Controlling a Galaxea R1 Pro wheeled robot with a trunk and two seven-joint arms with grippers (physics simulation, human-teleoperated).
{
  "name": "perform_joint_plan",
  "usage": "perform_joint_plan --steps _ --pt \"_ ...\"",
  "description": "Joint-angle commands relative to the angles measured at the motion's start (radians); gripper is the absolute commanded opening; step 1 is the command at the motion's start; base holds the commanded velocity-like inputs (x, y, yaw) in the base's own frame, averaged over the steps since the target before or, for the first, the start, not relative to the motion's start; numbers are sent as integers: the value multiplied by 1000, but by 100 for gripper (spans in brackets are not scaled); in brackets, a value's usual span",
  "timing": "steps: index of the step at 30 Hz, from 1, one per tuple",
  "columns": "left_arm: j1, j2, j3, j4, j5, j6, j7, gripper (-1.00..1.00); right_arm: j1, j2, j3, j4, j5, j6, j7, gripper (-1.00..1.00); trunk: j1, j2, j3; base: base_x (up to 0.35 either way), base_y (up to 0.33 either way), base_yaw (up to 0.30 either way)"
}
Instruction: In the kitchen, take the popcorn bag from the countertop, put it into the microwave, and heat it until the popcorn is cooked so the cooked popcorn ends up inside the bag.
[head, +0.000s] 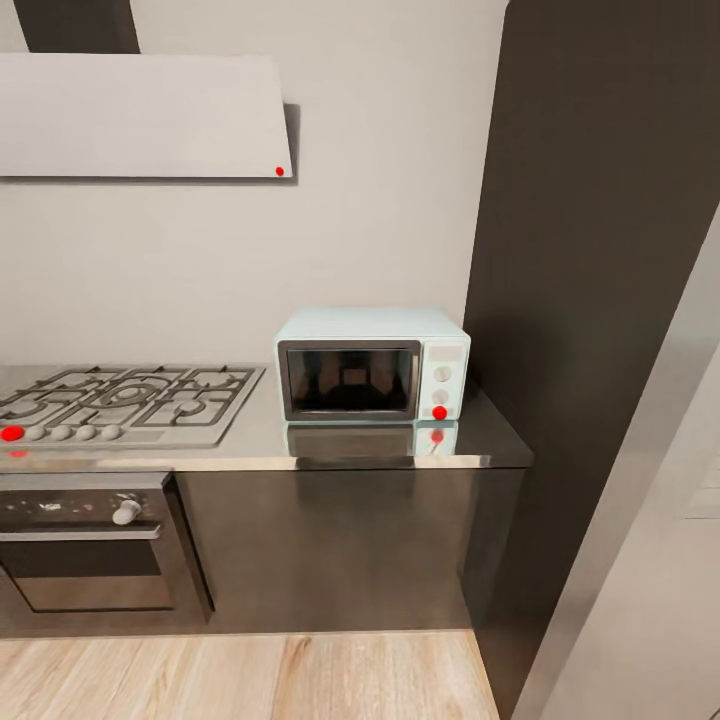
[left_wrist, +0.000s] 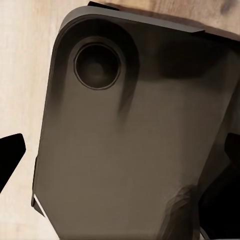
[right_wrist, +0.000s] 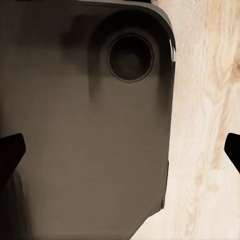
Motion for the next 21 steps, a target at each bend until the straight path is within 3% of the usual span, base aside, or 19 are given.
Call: perform_joint_plan --steps 1,6,13,14,17,19,21 --pt "0 0 -1 0 7 -2 0 100 0 0 0 0 -1 -3 0 100 0 0 -1 0 1 0" --pt "0 1 -1 0 8 -2 0 100 0 2 5 -12 13 -1 -2 100 0 0 -1 0 0 0" --pt "0 0 -2 0 7 -2 0 100 1 -8 4 -508 16 46 5 100 0 0 -1 0 0 0" --pt "0 1 -2 0 7 -2 0 100 0 -8 4 -573 20 83 6 100 0 0 -1 0 0 0" --pt "0 1 -1 -1 7 -2 0 100 -14 -2 4 -792 47 290 3 100 0 0 -1 0 0 0" --pt "0 1 -1 -1 7 -2 0 100 -71 1 4 -904 67 412 4 100 0 0 -1 0 0 0" --pt "0 0 -2 -1 7 -2 0 100 -159 5 4 -946 79 492 6 100 0 0 -1 0 0 0"
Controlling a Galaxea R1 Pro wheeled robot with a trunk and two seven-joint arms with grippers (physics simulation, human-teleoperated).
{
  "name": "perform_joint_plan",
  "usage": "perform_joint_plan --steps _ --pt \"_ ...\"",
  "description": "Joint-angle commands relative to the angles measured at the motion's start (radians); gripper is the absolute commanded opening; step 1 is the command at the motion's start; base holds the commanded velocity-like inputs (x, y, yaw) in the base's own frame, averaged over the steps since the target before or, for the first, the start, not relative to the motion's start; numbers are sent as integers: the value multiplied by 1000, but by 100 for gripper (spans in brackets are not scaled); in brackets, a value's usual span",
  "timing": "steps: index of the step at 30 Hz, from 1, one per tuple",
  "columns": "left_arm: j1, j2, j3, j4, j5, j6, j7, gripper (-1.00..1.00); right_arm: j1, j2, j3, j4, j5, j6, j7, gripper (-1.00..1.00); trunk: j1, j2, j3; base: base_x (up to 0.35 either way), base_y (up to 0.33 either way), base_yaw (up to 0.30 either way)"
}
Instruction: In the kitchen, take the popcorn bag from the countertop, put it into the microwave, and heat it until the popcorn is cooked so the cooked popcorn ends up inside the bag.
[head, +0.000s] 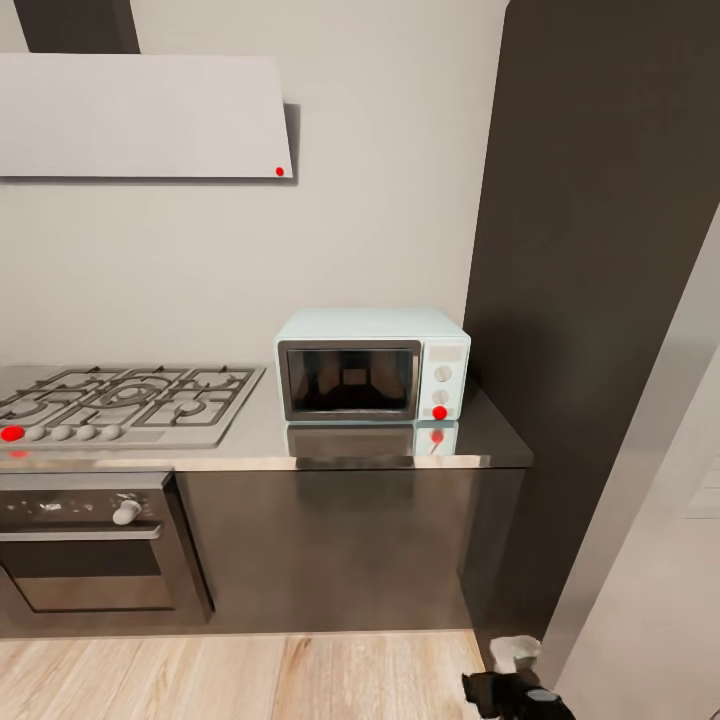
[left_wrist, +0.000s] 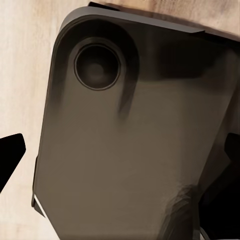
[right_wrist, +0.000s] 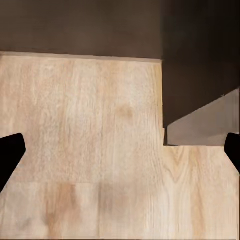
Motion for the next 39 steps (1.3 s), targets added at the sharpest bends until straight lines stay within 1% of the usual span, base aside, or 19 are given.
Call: perform_joint_plan --steps 1,2,5,10,11,13,14,16,19,20,21,24,26,27,28,29,32,37,39 --pt "0 0 -1 -1 7 -2 -1 100 -72 9 0 -13 10 61 2 100 0 -1 -1 0 0 0" --pt "0 -1 -1 -1 7 -2 -1 100 -133 21 0 -20 14 110 3 100 0 -1 -1 0 0 0" --pt "0 -1 0 -1 6 -2 -1 100 -241 52 1 -31 20 178 0 100 0 -1 -1 0 0 0" --pt "0 -2 -1 -1 5 -2 -1 100 -408 73 1 -42 23 225 -1 100 0 -1 -1 0 0 0" --pt "0 -2 0 -1 5 -2 -1 100 -458 75 1 -71 24 266 -1 100 0 -1 -1 0 0 0" --pt "0 -2 0 -1 5 -2 -1 100 -494 75 0 -171 25 328 -3 100 0 -1 -1 0 0 0" --pt "0 -2 0 -1 5 -3 -1 100 -508 75 0 -306 27 402 -19 100 0 -1 -1 0 0 0" --pt "0 -2 0 -1 6 -3 -1 100 -535 77 0 -440 32 489 -49 100 0 -1 -1 0 0 0" --pt "0 -2 0 -1 6 -3 -1 100 -610 78 0 -485 31 547 -67 100 0 -1 -1 0 0 0" --pt "0 -2 0 -1 6 -3 -1 100 -672 79 0 -487 27 560 -72 100 0 -1 -1 0 0 0" --pt "0 -2 0 -1 7 -3 -1 100 -722 83 0 -465 26 562 -76 100 0 -1 -1 0 0 0" --pt "0 -2 -1 -1 6 -3 -1 100 -821 135 0 -331 26 541 -87 100 0 -1 -1 0 0 0" --pt "0 -2 -1 -1 6 -3 -1 100 -871 161 -1 -213 27 472 -108 100 0 -1 -1 0 0 0" --pt "0 -2 -1 -1 6 -3 -1 100 -891 169 -2 -123 25 374 -136 100 0 -1 -1 0 0 0" --pt "0 -2 -1 -1 6 -3 -1 100 -904 172 -3 -65 23 308 -163 100 0 -1 -1 0 0 0" --pt "0 -2 -1 -1 6 -3 -1 100 -909 172 -3 -39 21 277 -181 100 0 -1 -1 0 0 0" --pt "0 -2 -1 -1 6 -3 -1 100 -917 172 -2 -22 24 215 -211 100 0 -1 -1 0 0 0" --pt "0 -1 -1 -2 7 -2 -1 100 -914 172 -1 4 20 210 -209 100 0 -1 -1 0 0 0" --pt "0 -1 -1 -3 8 -2 -2 100 -912 172 -1 53 19 207 -209 100 0 -1 -1 0 0 0"
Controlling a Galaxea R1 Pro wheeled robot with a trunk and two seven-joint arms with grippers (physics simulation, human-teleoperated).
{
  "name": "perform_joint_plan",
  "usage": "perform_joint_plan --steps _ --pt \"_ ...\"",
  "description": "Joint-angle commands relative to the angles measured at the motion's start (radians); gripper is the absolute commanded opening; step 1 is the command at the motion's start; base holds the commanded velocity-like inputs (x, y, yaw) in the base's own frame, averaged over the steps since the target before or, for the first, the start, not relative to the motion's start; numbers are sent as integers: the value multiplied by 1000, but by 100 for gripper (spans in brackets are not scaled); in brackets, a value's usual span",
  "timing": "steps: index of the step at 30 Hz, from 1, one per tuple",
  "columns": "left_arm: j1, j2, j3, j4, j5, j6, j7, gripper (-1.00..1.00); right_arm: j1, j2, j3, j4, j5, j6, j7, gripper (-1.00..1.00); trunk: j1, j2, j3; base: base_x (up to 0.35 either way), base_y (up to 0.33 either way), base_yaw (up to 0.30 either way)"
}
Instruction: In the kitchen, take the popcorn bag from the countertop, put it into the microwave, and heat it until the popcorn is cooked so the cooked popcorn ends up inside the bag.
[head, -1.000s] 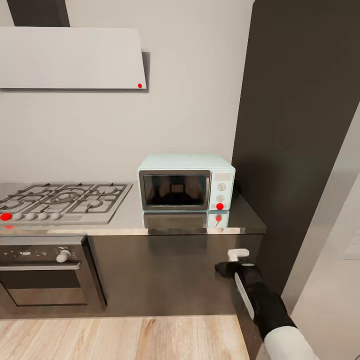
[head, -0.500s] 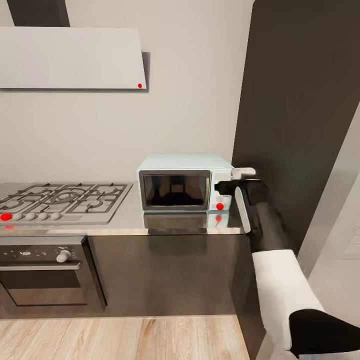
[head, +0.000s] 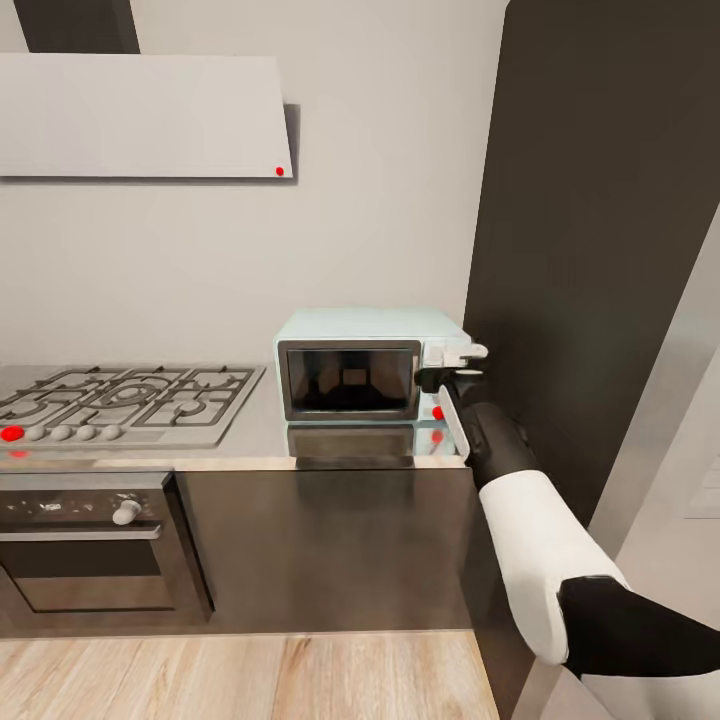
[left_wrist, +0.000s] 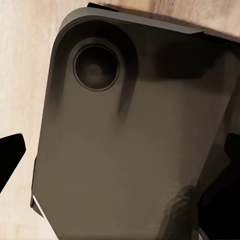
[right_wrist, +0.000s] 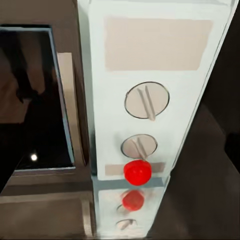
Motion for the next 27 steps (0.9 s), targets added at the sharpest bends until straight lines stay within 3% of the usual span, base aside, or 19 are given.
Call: perform_joint_plan --steps 1,13,27 --pt "0 0 -1 -1 7 -2 -1 100 0 0 1 4 8 6 0 100 0 -1 -1 0 0 0" --pt "0 0 1 0 7 -3 -1 100 0 0 -1 14 9 -18 6 100 0 -1 -1 0 193 0" --pt "0 0 1 -1 7 -3 -1 100 0 0 -1 56 14 -31 3 100 0 -1 -1 0 15 0"
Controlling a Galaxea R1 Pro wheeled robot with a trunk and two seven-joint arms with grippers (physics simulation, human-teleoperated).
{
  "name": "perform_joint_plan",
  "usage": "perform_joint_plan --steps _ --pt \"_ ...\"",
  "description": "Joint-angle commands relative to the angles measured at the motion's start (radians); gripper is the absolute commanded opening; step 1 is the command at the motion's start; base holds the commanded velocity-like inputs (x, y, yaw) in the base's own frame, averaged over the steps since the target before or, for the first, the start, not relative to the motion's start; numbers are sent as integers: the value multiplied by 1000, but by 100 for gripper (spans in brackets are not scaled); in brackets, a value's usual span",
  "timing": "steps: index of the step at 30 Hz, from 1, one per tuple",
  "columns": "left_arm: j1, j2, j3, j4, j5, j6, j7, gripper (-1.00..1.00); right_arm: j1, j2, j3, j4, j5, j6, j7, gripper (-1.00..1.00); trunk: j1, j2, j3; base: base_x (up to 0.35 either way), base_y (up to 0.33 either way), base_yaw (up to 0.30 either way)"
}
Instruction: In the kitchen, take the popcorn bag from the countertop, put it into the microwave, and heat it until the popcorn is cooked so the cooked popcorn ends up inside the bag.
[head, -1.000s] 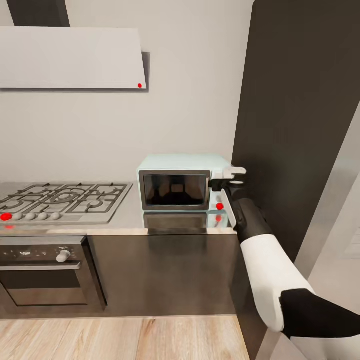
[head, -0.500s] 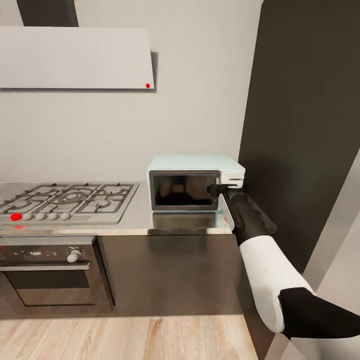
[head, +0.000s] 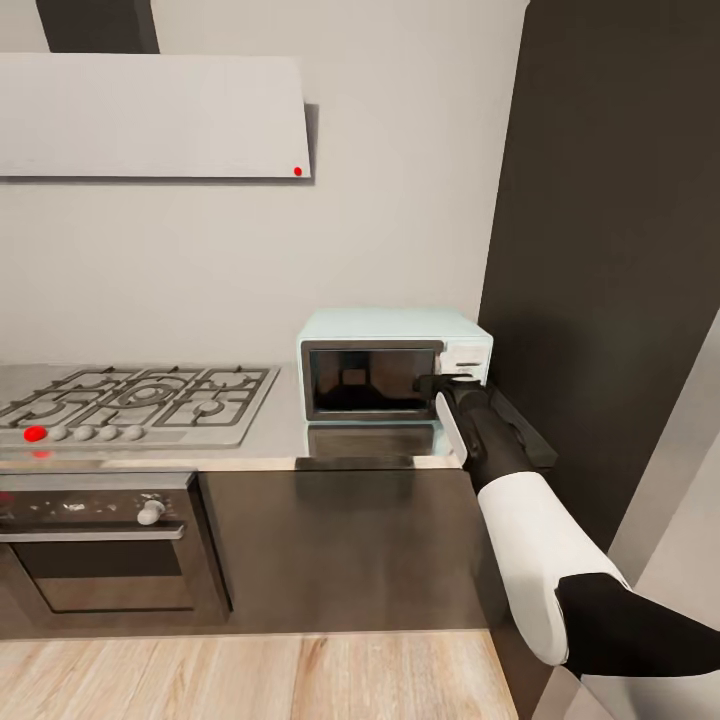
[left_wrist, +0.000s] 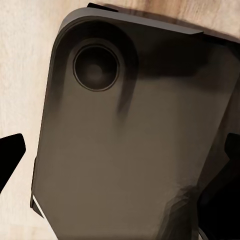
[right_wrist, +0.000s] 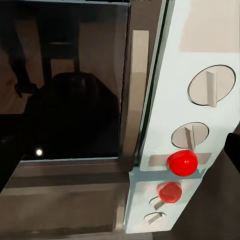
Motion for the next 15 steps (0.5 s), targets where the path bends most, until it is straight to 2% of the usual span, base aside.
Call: perform_joint_plan --steps 1,5,7,9,15 --pt "0 0 -1 0 7 -2 -1 100 0 0 0 -1 9 6 1 100 0 -1 -1 0 0 0" --pt "0 0 -1 0 7 -2 -1 100 0 0 0 4 0 -45 22 100 0 -1 -1 0 0 0" --pt "0 0 -1 0 7 -2 -1 100 0 -10 0 31 2 -87 83 100 0 -1 -1 0 0 0" --pt "0 0 -1 0 7 -2 -1 100 0 -21 0 50 4 -114 111 100 0 -1 -1 0 0 0" --pt "0 0 -1 0 7 -2 -1 100 -1 -28 0 98 9 -153 121 100 0 -1 -1 0 0 0"
